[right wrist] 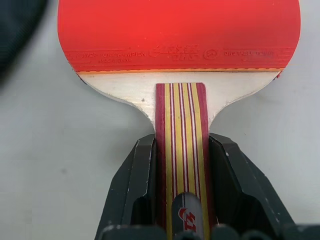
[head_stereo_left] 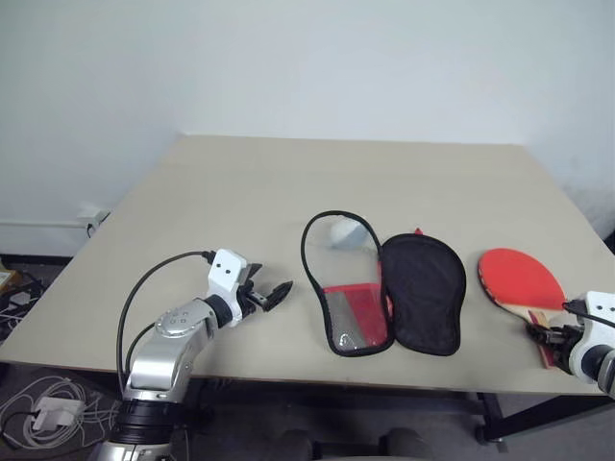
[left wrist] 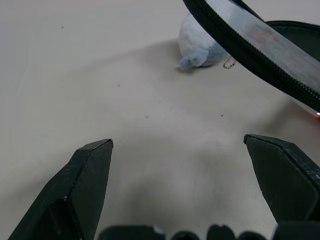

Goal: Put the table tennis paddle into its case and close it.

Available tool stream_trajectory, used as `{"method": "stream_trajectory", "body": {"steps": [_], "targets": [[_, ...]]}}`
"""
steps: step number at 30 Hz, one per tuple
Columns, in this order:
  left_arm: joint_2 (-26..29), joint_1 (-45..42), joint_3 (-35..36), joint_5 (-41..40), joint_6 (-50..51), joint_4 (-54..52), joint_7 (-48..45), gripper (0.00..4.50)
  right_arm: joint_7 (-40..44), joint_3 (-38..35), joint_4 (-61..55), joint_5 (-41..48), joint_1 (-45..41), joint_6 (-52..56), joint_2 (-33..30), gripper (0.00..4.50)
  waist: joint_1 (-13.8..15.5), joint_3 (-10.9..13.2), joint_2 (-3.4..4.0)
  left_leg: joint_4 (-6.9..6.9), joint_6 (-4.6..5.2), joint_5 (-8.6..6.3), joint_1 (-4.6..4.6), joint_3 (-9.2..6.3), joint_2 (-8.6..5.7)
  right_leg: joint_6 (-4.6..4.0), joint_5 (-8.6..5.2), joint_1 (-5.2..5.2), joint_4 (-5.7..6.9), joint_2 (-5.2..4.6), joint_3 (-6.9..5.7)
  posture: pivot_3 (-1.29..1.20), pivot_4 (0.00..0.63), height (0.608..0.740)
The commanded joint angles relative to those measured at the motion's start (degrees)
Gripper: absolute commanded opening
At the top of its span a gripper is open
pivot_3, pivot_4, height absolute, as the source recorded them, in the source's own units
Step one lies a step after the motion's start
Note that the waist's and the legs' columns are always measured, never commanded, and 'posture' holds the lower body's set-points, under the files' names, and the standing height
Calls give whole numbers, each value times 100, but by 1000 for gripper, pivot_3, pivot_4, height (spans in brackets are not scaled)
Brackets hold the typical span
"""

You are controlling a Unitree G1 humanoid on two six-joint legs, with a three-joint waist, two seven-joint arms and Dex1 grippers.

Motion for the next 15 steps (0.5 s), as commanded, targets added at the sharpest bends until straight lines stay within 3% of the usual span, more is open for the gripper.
{"method": "stream_trajectory", "body": {"steps": [1, 8, 15], "targets": [[38, -95, 32, 25, -58, -134, -12, 4500, -282, -246, -818, 262, -561, 159, 67, 1107, -17, 10, 17, 0, 0, 0, 0, 4, 1, 0, 0, -4, 1, 1, 3, 0, 0, 716], [-68, -284, -79, 68, -58, -18, 10, 4500, -1283, 32, -1376, 608, -1521, 826, 1431, 1107, 15, 11, 15, 3, -2, 1, -11, -11, -1, -1, 1, -6, 1, 1, -8, 0, 0, 716], [-26, -238, -210, 170, -150, 20, -146, 4500, -1839, 561, -1749, 618, -1449, 904, 2568, 1107, -5, 4, 25, 14, -17, 10, -98, -8, -9, -3, 3, -108, 21, -1, 0, 0, 0, 716]]}}
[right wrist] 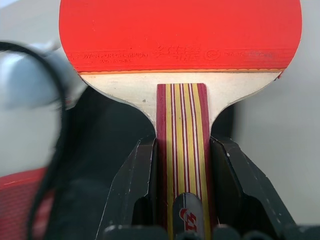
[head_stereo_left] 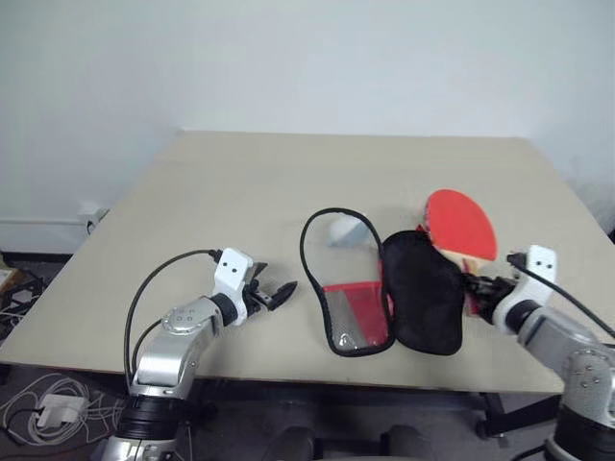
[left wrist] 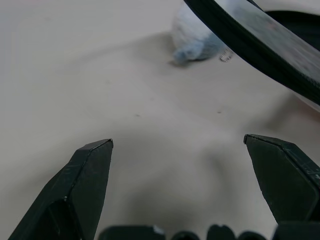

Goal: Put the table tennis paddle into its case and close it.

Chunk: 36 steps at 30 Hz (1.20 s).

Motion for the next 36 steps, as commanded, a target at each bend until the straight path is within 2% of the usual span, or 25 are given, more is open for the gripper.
{"method": "stream_trajectory", "body": {"steps": [1, 9, 22, 36], "targets": [[36, -111, 42, 16, -78, -91, -44, 4500, -280, 71, -398, 9, 9, -45, 247, 1107, 1, 0, 0, 0, -3, 2, -1, -3, 1, 0, 0, -1, 1, 1, -3, 0, 0, 716], [-28, -118, -50, 52, -132, -8, -55, 4500, -775, 500, -523, -88, 170, 75, 853, 1107, -11, -1, 3, 2, -13, 13, 5, -3, 3, -7, 4, 0, 22, 6, -3, 0, 0, 716], [2, -103, -10, 24, -137, -32, -59, 4500, -767, 881, -513, -571, 601, -201, 664, 1107, -29, -3, 2, 4, -13, 13, 8, -7, 1, -7, 4, 4, 25, 6, -8, 0, 0, 716], [-43, -122, -19, 1, -108, -46, -31, 4500, -930, 747, -452, -651, 775, -166, 797, 1107, -23, -4, 0, 5, -13, 13, 10, -9, 1, -7, 4, 8, 25, 6, -9, 0, 0, 716]]}}
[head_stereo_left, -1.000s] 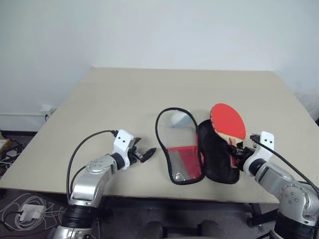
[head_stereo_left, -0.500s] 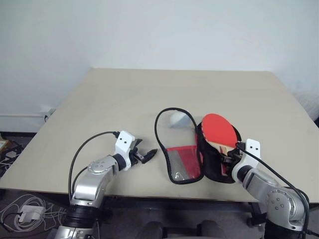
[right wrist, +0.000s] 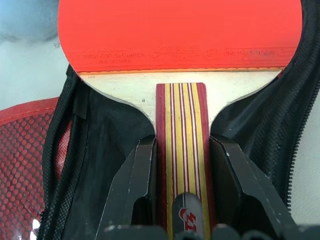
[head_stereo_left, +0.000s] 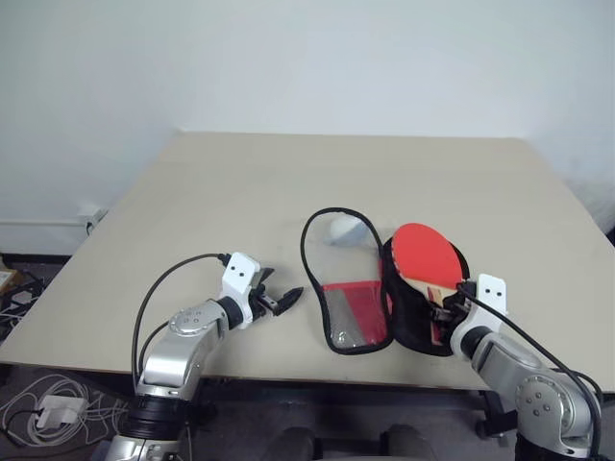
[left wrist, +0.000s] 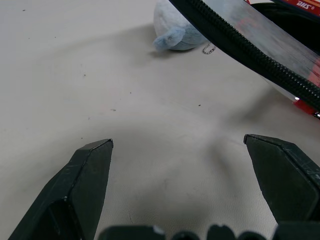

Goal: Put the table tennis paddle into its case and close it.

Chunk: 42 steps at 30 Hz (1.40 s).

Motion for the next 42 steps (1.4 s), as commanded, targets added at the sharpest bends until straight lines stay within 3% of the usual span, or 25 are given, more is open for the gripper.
{"method": "stream_trajectory", "body": {"steps": [1, 10, 15, 22, 27, 35, 42], "targets": [[1, -110, 61, 4, -83, -158, 2, 4500, -189, -222, 72, -151, -59, -5, 79, 1457, 0, 0, 0, 0, 0, 0, 1, 0, 0, 0, 0, 0, 0, 0, 0, 0, 0, 716], [37, -33, 100, -4, -72, -219, 9, 4500, 225, -72, -125, -7, 70, -87, -142, 4425, -3, -2, -3, 0, 0, 0, 15, 2, 0, 0, 0, 9, 0, 0, 2, 0, 0, 716], [3, -104, 121, -61, -24, -222, 8, 4500, 938, -504, -761, 927, 150, -320, -208, 4425, -10, -1, 0, 0, 1, 0, 14, 4, 0, 0, 0, 12, 2, 0, 5, 0, 0, 716], [-309, -518, -253, 17, 99, -80, 8, 4500, 1171, -1491, -713, 3045, -606, -736, -572, 4425, -4, 0, 0, 3, 2, -1, 19, 5, 2, 0, 0, 19, 7, 3, 5, 0, 0, 716], [-676, -889, -729, 207, -48, 135, -33, 4500, 941, -1340, -227, 2906, -673, -1099, -903, 4425, -9, -4, -8, 4, 4, 0, 19, 9, 0, 0, 0, 21, 6, 2, 7, 0, 0, 716], [-1324, -1705, -1191, 249, -139, 550, -277, 4500, 610, -1293, 414, 2393, -950, -2065, -864, 4425, -8, -3, -7, 12, 6, 1, 17, 19, -2, 1, 0, 12, 26, 0, 15, 0, 0, 716], [-1640, -1999, -1442, 344, 74, 780, -400, 4500, 857, -1523, 772, 3016, -992, -2577, -860, 4425, -10, -3, -5, 16, 7, 2, 17, 20, -1, 1, -1, 13, 32, 1, 16, 0, 0, 716]]}}
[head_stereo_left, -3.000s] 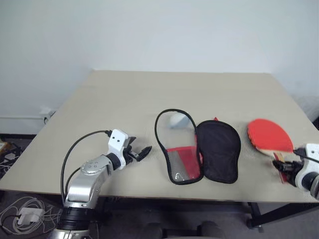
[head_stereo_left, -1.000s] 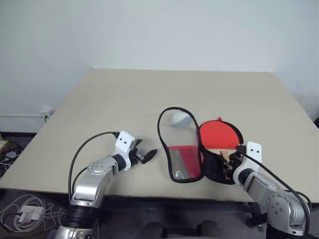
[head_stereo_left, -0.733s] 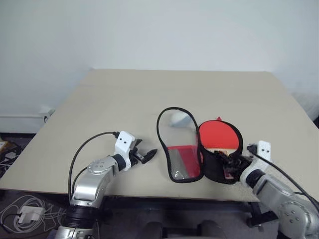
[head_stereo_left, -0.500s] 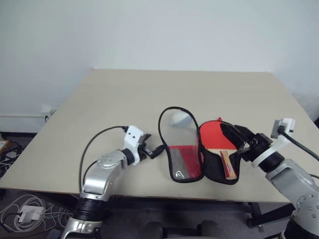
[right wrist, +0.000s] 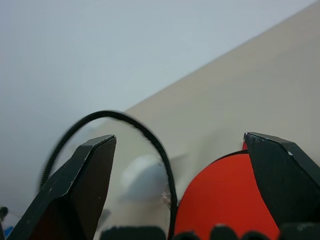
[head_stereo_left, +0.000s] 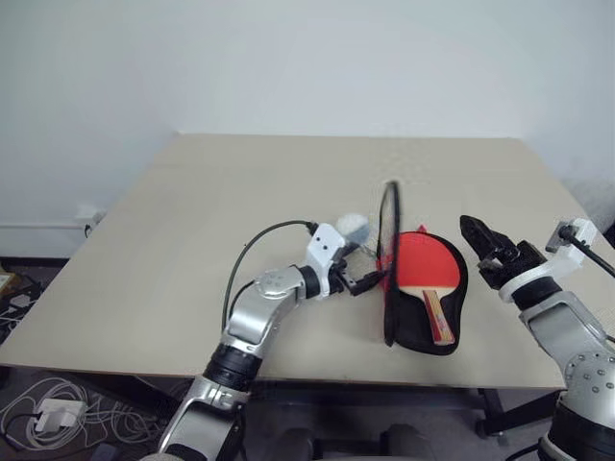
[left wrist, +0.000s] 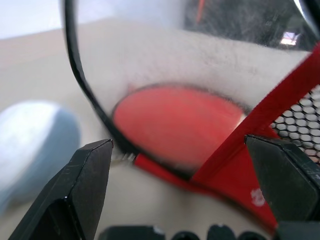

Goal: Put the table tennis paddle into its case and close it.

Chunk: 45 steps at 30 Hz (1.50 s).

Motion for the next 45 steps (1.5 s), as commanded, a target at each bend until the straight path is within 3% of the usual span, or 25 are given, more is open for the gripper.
{"method": "stream_trajectory", "body": {"steps": [1, 8, 12, 17, 24, 45], "targets": [[26, -132, -76, -82, 323, -157, -159, 4500, 31, -167, -1, 205, -85, -353, -53, 4425, -2, 0, 0, 0, 0, 0, 0, -1, 1, 0, 0, 0, 2, 1, 0, 0, 0, 716], [168, -91, 157, -337, 1346, -427, -45, 4500, 69, 57, 59, -123, 141, -444, -314, 4425, -2, 0, 1, 3, 2, 1, 0, 1, 0, 0, 0, -2, 6, -1, 2, 0, 0, 716], [221, -225, 327, -745, 2402, -464, -146, 4500, 647, 813, 363, -1278, 501, -452, -1230, 4425, 1, 0, 0, 7, 3, 1, 0, -1, 0, 1, -1, 1, 6, 0, 0, 0, 0, 716], [72, -334, 359, -920, 2908, -335, -76, 4500, 1146, 1213, 922, -2223, 620, -896, -1719, 4425, -1, 2, -2, 12, 6, 2, -1, 1, -2, 2, -1, 5, 5, -1, 1, 0, 0, 716], [-153, -543, 153, -989, 3172, 110, -251, 4500, 1686, 1205, 1299, -2629, 611, -1155, -1812, 4425, 0, 2, -3, 13, 5, 2, -1, 0, -2, 2, -1, 5, 4, -2, 2, 0, 0, 716], [-827, -839, -194, -853, 3022, 1163, -481, 4500, 1987, 1406, 1693, -3724, 1138, -1677, -1558, 4425, 43, 1, -2, 19, 5, 2, 0, -4, -6, 2, -2, 15, -1, -6, 0, 0, 0, 716]]}}
